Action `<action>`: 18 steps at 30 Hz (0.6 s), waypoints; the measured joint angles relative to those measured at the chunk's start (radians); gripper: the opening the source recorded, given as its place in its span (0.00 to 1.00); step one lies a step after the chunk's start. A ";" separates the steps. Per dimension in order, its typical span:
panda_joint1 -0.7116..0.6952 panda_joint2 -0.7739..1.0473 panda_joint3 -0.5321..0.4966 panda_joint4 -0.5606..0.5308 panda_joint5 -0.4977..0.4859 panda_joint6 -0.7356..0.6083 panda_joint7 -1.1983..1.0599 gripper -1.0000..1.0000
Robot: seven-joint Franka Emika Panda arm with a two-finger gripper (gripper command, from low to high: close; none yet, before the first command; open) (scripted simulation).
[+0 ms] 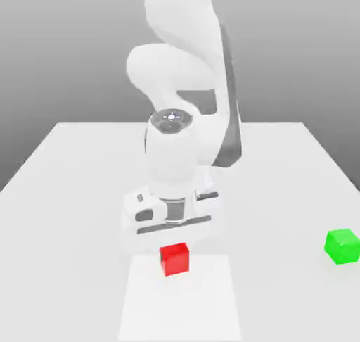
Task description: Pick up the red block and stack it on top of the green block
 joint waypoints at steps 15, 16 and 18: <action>0.377 -0.130 0.216 0.192 -0.071 -0.327 0.000 0.00; 0.412 -0.119 0.244 0.218 -0.071 -0.343 -0.006 0.00; 0.487 -0.097 0.298 0.271 -0.071 -0.373 -0.018 0.00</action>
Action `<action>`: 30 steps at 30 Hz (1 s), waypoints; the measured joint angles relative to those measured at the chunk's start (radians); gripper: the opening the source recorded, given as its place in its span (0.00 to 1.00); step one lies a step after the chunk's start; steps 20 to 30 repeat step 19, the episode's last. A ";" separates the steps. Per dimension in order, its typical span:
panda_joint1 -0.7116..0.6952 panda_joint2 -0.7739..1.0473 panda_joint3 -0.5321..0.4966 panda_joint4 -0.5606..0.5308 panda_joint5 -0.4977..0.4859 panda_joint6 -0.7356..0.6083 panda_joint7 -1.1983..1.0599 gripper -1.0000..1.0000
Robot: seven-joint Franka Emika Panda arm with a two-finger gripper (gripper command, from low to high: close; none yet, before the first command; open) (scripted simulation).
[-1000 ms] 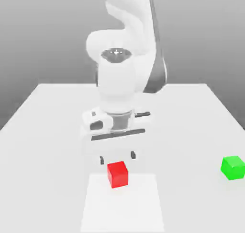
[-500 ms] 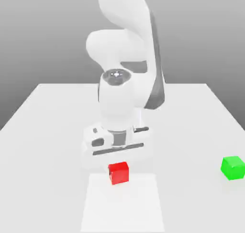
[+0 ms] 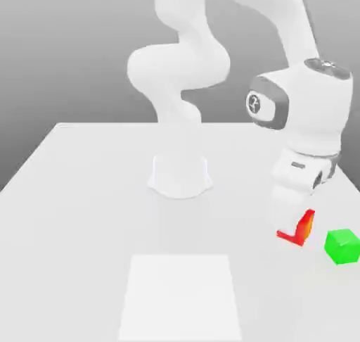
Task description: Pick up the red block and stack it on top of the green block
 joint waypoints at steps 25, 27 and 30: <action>0.098 0.088 0.016 0.066 -0.040 0.024 0.015 1.00; 0.098 0.088 0.016 0.066 -0.040 0.024 0.015 1.00; 0.098 0.088 0.016 0.066 -0.040 0.024 0.015 1.00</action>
